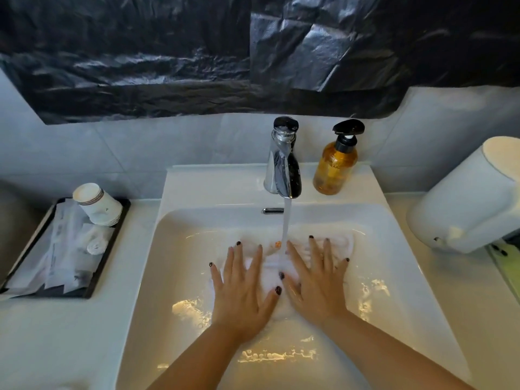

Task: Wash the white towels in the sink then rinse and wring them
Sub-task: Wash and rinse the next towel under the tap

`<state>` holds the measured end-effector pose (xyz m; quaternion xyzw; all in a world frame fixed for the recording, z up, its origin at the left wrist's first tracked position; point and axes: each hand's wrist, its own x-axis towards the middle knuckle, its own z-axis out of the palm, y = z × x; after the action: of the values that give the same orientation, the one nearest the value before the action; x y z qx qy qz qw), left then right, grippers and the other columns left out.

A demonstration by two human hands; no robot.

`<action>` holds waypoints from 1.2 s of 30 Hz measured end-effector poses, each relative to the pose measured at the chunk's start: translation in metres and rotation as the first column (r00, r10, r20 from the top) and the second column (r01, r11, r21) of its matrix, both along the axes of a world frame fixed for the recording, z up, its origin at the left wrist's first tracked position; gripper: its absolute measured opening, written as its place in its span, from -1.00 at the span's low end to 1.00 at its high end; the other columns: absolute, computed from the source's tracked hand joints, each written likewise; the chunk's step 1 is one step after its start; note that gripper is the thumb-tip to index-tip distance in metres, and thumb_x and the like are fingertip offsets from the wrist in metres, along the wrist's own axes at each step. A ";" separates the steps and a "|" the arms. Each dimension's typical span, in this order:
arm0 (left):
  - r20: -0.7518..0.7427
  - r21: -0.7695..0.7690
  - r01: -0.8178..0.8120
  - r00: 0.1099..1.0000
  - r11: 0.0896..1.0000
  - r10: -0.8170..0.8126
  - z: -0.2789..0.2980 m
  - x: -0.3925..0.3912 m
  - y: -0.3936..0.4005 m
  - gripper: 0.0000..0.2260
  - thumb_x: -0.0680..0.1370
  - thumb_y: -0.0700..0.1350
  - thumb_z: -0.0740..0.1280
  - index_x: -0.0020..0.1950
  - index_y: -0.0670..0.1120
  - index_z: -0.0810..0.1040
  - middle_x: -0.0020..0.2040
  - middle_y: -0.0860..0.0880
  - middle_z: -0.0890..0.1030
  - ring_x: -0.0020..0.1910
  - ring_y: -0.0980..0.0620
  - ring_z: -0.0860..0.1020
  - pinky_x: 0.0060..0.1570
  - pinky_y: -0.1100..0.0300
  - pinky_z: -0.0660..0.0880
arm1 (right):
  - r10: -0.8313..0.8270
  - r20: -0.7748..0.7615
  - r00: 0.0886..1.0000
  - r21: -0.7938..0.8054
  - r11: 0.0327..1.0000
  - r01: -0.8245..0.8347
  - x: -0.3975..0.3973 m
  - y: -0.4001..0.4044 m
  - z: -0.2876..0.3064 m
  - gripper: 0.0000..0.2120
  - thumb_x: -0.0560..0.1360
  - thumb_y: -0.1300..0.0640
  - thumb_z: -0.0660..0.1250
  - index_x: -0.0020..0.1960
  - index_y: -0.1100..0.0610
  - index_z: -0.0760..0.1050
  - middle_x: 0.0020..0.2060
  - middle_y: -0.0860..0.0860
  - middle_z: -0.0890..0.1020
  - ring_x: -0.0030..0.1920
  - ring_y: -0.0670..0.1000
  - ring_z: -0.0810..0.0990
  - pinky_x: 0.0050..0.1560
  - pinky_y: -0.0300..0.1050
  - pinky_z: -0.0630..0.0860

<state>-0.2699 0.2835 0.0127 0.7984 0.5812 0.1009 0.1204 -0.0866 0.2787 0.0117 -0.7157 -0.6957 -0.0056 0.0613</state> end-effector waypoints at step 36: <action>0.038 -0.513 -0.084 0.992 0.854 0.120 0.055 -0.020 0.005 -0.05 0.20 0.48 0.42 0.47 0.06 0.27 0.33 -0.01 0.33 0.31 -0.05 0.37 0.26 0.08 0.41 | 0.055 -0.414 0.908 -0.551 0.780 -0.298 0.010 0.025 0.085 -0.35 0.26 -0.14 0.53 0.29 -0.10 0.41 0.13 -0.05 0.50 0.13 0.06 0.52 0.07 -0.02 0.50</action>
<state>-0.2900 0.2887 0.0677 0.7023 0.6241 -0.0232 0.3416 -0.0766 0.3040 0.0970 -0.6152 -0.7010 0.3588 -0.0372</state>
